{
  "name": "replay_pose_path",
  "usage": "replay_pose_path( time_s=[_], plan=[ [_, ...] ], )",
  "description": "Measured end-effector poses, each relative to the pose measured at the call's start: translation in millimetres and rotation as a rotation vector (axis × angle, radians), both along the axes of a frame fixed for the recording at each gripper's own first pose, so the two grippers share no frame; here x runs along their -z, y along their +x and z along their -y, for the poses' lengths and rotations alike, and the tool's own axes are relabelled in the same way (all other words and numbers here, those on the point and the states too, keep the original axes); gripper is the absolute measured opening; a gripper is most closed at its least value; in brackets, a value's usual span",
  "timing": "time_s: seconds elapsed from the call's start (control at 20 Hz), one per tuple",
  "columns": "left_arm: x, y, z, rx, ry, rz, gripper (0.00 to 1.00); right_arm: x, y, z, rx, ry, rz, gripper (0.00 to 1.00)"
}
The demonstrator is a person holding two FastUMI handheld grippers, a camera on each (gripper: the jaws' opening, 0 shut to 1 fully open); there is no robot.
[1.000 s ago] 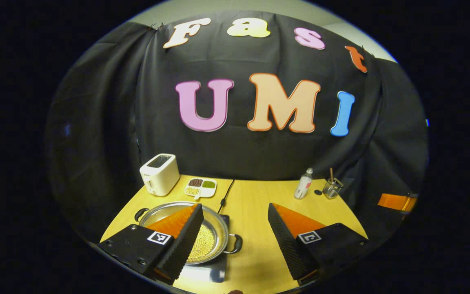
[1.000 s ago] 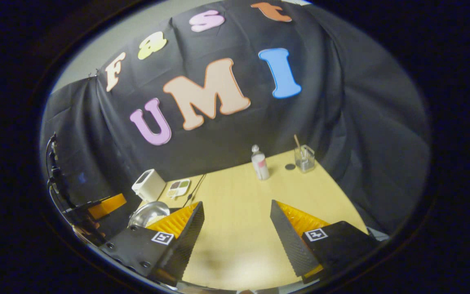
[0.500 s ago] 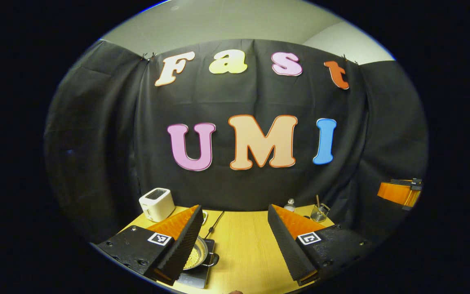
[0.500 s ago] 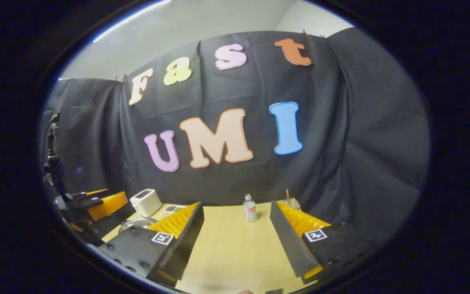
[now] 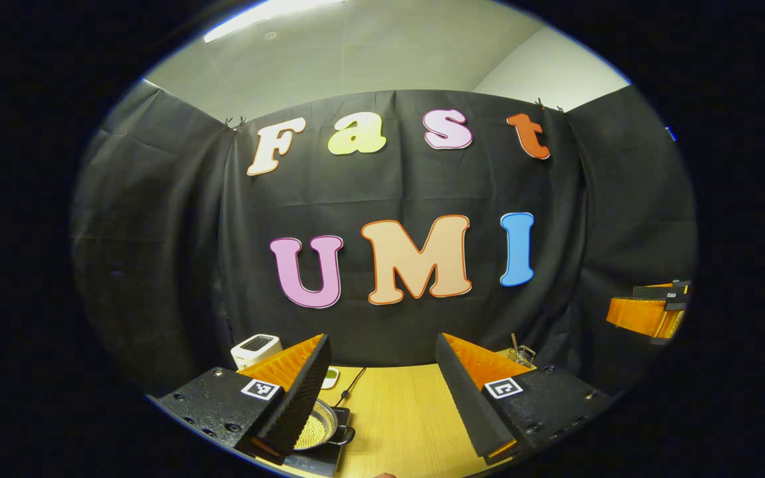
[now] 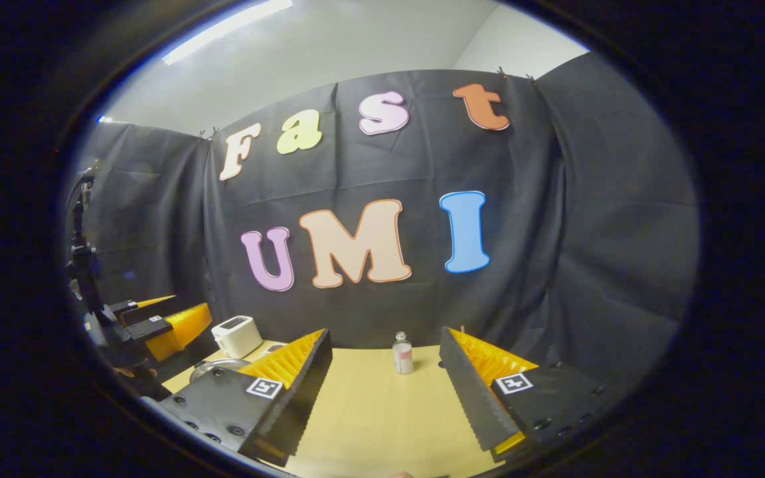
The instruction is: First push the handle of the pot to place it horizontally, then grasp the pot with both hands and set it on the induction cooktop.
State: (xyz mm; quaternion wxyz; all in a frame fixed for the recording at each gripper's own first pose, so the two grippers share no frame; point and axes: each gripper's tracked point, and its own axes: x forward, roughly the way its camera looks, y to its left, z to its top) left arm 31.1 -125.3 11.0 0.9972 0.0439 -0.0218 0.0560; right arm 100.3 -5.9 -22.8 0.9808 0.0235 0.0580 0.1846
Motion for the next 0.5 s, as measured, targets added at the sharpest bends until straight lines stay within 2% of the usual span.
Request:
replay_pose_path(
  time_s=[0.1,0.15,0.2,0.25,0.3,0.5],
  plan=[
    [1,-3,-1,-0.001,0.001,0.003,0.96,-3,-4,1,0.003,0.014,0.009,0.99],
    [3,-3,-1,-0.002,0.000,0.003,0.96,-6,-6,1,0.005,0.018,0.017,0.92],
    [4,-4,-1,0.000,0.000,-0.001,0.96,-7,-7,3,0.008,0.018,0.023,0.92],
    [7,-5,0,0.003,0.000,-0.007,0.96,-6,-8,5,0.011,0.015,0.024,0.99],
    [8,-6,-1,0.003,0.000,-0.014,0.96,-5,-10,5,0.013,0.011,0.023,0.92],
    [16,-7,1,0.005,0.004,-0.035,0.96,-2,-15,10,0.018,0.004,0.019,0.92]
  ],
)
